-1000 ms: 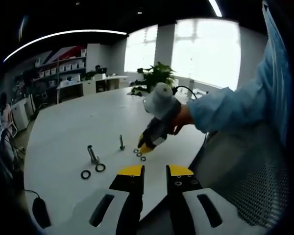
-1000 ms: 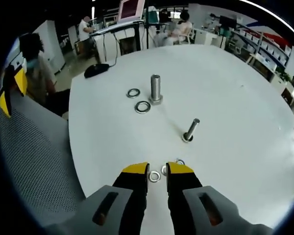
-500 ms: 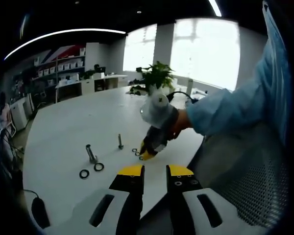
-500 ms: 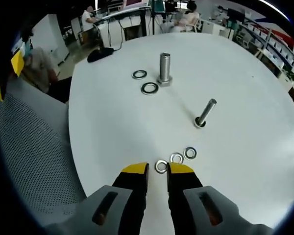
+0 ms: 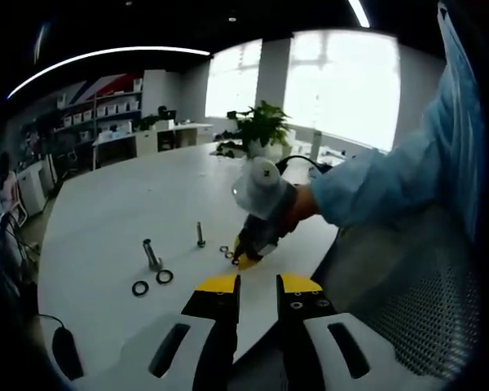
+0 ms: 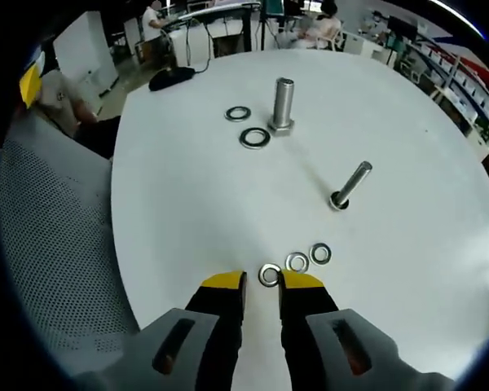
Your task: Place the washer onto the threaded stud by aligning its center hole with the stud, sliding it down to the base, and recovering from edge contact or off-axis alignment until the washer reaches the visible bottom stop.
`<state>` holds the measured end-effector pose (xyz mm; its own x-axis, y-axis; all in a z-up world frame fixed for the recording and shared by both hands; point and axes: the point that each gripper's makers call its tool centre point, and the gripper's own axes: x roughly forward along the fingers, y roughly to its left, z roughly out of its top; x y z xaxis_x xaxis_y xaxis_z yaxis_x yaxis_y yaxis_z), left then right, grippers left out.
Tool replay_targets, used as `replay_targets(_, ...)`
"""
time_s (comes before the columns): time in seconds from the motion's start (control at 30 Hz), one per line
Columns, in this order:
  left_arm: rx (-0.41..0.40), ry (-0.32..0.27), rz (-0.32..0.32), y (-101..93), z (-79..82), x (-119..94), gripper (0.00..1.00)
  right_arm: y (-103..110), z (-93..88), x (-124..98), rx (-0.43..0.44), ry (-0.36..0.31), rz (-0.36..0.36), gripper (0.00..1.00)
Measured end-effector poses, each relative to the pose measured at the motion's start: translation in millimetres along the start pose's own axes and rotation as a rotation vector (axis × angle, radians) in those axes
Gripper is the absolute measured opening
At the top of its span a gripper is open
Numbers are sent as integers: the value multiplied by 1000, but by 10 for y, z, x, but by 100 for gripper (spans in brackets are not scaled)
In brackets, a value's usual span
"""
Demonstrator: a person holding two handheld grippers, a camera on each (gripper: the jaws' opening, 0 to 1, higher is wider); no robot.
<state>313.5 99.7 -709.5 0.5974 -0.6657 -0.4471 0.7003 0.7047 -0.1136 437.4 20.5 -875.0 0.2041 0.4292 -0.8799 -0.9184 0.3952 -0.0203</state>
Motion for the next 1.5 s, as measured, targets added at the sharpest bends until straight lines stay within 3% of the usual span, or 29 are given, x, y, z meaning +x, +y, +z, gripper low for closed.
replay_targets(0.53,-1,4,-4,-9,-7,0,15,-61,-5,-14,-22,2,-31,18)
replay_targets(1.13,-7,19,-26,-44,-35,11,13,-68,-16,1,55,-27,-17,16)
replay_targets(1.5,-9,22,-31,-48,-39,15,13,-49,-4,2,33,-15,-20,14)
